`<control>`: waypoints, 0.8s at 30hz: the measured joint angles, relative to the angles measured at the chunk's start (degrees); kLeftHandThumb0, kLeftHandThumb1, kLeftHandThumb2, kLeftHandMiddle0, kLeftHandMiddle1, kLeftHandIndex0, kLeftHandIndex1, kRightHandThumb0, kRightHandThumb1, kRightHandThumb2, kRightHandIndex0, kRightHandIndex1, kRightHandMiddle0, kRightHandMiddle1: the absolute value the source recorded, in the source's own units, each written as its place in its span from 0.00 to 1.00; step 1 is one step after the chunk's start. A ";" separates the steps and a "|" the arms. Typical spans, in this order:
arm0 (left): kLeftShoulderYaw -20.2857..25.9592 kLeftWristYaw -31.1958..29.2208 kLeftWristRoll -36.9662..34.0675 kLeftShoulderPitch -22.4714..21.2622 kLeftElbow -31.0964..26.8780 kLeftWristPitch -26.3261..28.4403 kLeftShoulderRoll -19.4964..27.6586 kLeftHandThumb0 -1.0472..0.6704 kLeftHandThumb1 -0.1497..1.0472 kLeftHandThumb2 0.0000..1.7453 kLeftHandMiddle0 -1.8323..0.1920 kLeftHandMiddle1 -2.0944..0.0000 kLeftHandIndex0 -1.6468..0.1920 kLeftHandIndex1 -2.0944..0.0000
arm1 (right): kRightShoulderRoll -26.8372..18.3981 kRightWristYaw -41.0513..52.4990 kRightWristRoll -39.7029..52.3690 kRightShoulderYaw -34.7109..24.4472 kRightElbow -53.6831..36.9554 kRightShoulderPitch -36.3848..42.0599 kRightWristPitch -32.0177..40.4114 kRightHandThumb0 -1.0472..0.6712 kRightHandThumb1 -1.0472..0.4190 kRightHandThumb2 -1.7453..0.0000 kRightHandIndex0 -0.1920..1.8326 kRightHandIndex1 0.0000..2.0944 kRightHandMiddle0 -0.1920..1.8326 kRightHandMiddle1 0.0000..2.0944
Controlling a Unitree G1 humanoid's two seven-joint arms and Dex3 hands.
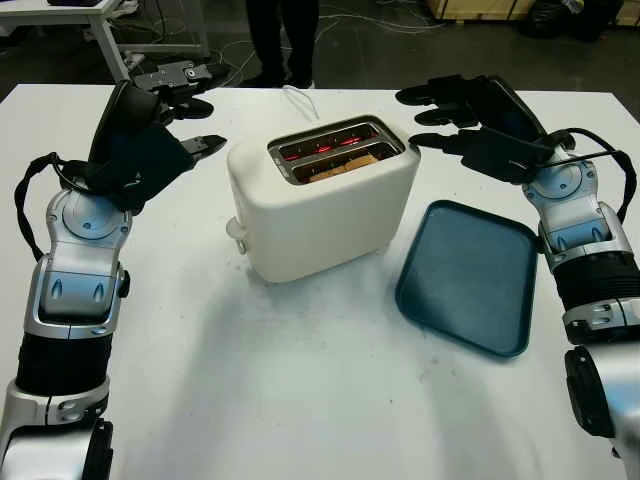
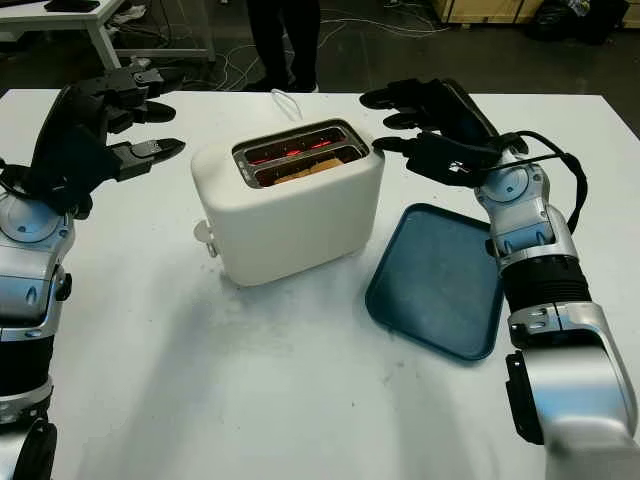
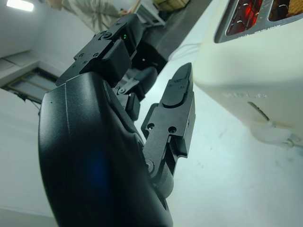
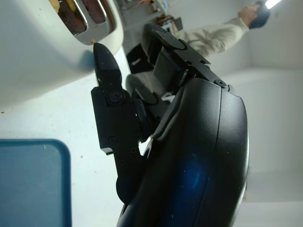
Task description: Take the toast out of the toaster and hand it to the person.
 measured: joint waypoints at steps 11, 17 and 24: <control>0.00 0.00 -0.08 0.00 0.00 0.00 0.00 0.43 0.89 0.04 0.74 0.63 0.56 0.98 | 0.01 0.99 1.02 -0.19 -1.14 0.28 1.53 0.45 0.11 1.00 0.50 0.01 0.45 0.00; 0.00 0.00 -0.06 0.00 0.00 0.00 0.00 0.44 0.89 0.04 0.73 0.63 0.56 0.98 | 0.01 0.98 1.02 -0.19 -1.16 0.33 1.53 0.44 0.11 1.00 0.50 0.00 0.45 0.00; 0.00 0.00 -0.07 0.00 0.00 0.01 0.00 0.44 0.89 0.04 0.74 0.63 0.57 0.98 | 0.01 1.00 1.02 -0.19 -1.84 0.45 2.52 0.44 0.11 1.00 0.49 0.00 0.44 0.00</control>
